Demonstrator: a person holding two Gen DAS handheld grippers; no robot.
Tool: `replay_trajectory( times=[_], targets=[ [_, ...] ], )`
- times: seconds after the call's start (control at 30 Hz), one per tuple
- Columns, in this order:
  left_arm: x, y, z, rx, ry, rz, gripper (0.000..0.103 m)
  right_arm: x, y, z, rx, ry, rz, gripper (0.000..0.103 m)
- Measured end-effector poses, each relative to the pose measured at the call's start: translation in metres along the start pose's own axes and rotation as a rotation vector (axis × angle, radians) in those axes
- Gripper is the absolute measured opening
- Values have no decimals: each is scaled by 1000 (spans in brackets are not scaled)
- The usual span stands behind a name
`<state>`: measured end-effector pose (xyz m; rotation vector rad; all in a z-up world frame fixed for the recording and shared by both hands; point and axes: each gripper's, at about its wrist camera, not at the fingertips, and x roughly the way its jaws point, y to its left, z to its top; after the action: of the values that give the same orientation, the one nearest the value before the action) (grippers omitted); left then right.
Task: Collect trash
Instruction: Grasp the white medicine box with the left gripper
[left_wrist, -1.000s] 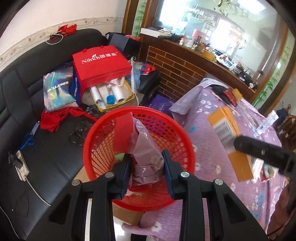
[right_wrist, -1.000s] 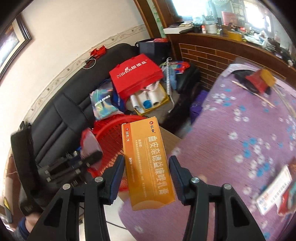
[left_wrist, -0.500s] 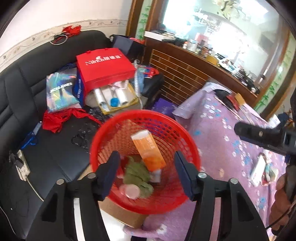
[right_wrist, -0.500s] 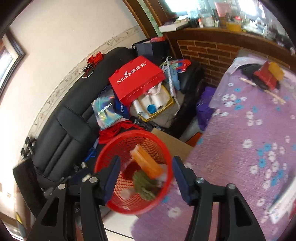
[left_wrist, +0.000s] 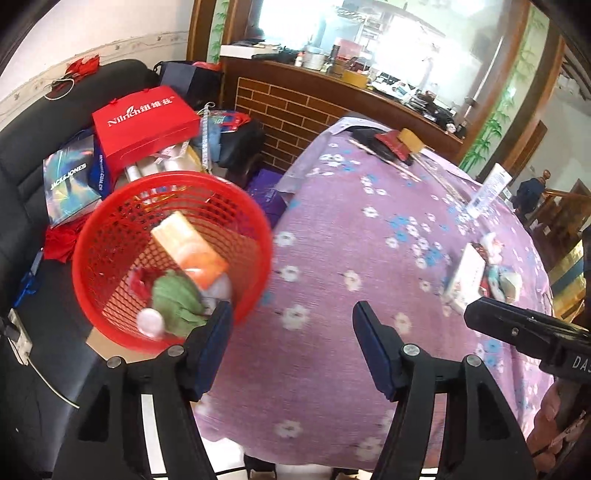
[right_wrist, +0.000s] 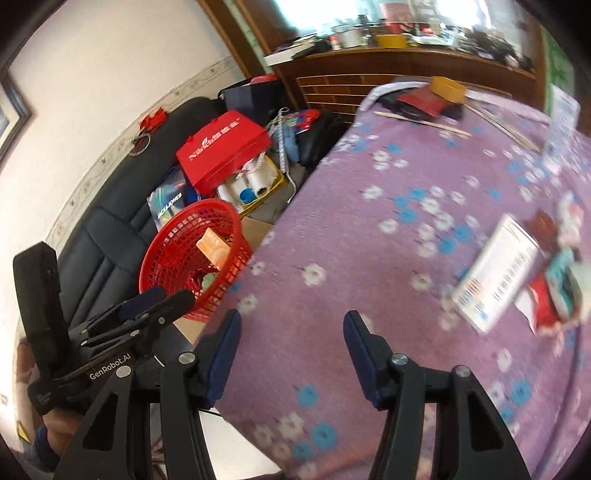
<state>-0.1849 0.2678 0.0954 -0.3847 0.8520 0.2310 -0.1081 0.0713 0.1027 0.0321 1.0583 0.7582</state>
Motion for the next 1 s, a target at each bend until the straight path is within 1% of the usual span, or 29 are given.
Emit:
replay_trajectory(
  times=[0.1,0.17,0.27,0.37,0.47,0.53,0.57,0.6,0.67,0.77,0.8,0.87,0.9,0.97,1.0],
  targets=[
    [-2,-21,-6,-6,11,-4,66,-16,-18,-3,4,-6,-12,62],
    [-2,-35,-11,-5,23,-17,66,-33,-33,-8,12,-33,-20,62],
    [2,-66,-19,22,45,-35,66,-52,-57,-18,29,-62,-69,62],
    [9,-96,-24,57,74,-58,66,-72,-92,-34,86,-75,-109,62],
    [18,-129,-26,117,103,-87,66,-90,-129,-50,162,-93,-185,62],
    [27,-153,-25,170,113,-106,67,-101,-151,-59,230,-86,-168,62],
    [31,-163,-24,196,120,-113,71,-106,-163,-64,266,-83,-159,62],
    [38,-175,-22,233,132,-123,76,-112,-170,-67,286,-86,-167,62],
    [54,-199,-19,313,143,-132,78,-122,-181,-72,296,-95,-201,62],
    [88,-230,-10,427,181,-114,80,-141,-192,-80,310,-119,-236,62],
    [100,-240,-7,461,181,-92,80,-144,-195,-82,316,-123,-244,62],
    [119,-254,-3,502,196,-88,80,-156,-204,-87,337,-138,-258,62],
    [130,-262,0,517,204,-72,80,-161,-207,-90,349,-146,-257,62],
    [145,-274,1,547,215,-72,80,-168,-212,-94,369,-159,-257,62],
    [155,-280,2,570,223,-48,80,-172,-215,-97,384,-166,-258,62]
  ],
)
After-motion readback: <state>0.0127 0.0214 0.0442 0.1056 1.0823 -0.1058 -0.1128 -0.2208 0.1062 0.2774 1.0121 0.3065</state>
